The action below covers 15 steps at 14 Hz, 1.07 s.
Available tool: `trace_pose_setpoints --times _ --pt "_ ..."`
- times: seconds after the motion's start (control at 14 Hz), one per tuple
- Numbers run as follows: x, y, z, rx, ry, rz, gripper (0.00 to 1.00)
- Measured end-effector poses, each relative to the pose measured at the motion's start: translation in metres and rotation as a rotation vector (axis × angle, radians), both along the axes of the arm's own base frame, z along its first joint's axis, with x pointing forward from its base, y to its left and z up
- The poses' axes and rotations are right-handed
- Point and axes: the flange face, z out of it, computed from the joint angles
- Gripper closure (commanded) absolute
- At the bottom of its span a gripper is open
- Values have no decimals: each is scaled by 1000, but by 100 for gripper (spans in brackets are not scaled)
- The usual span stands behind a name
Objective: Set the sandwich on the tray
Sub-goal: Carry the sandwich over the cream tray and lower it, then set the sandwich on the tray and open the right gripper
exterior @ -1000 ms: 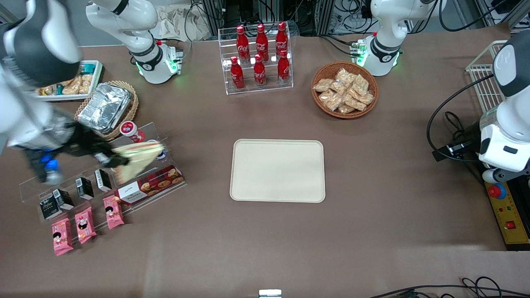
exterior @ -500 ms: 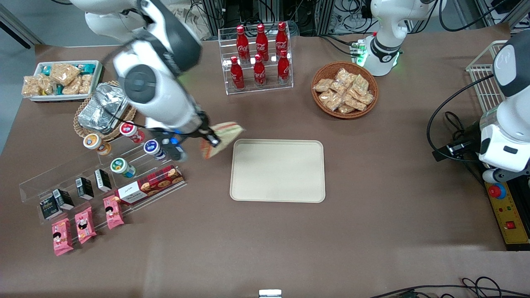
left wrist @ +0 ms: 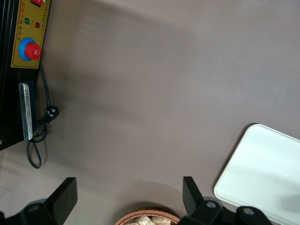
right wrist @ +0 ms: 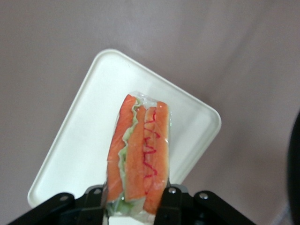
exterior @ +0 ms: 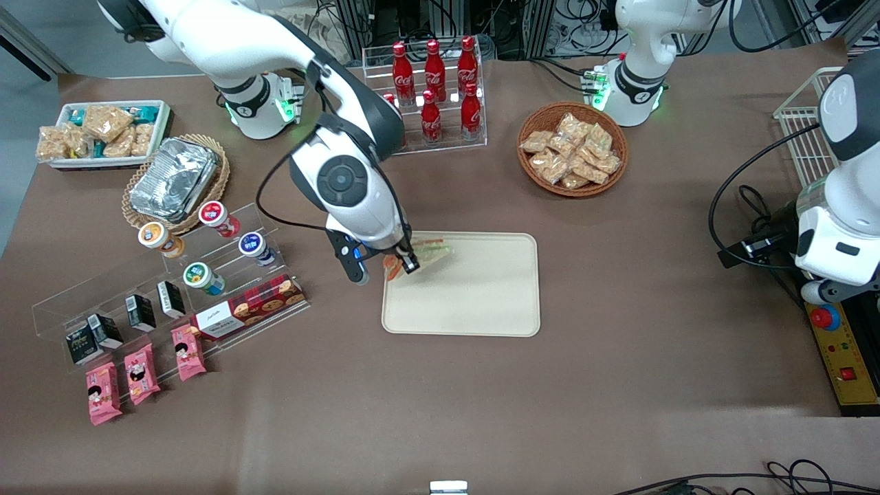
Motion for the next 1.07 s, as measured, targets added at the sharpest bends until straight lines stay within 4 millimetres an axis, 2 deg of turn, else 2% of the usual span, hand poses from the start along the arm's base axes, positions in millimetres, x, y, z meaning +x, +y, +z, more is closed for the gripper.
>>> trace_pose_setpoints --times 0.21,0.57,0.79,0.93,1.07 --pt "6 8 -25 -16 -58 -14 62" --pt "34 -7 -45 26 -133 -87 62" --pt "46 -13 -70 38 -154 -130 60" --pt "45 -11 -90 37 -149 -131 54" --pt "39 -3 -102 34 -139 -125 54"
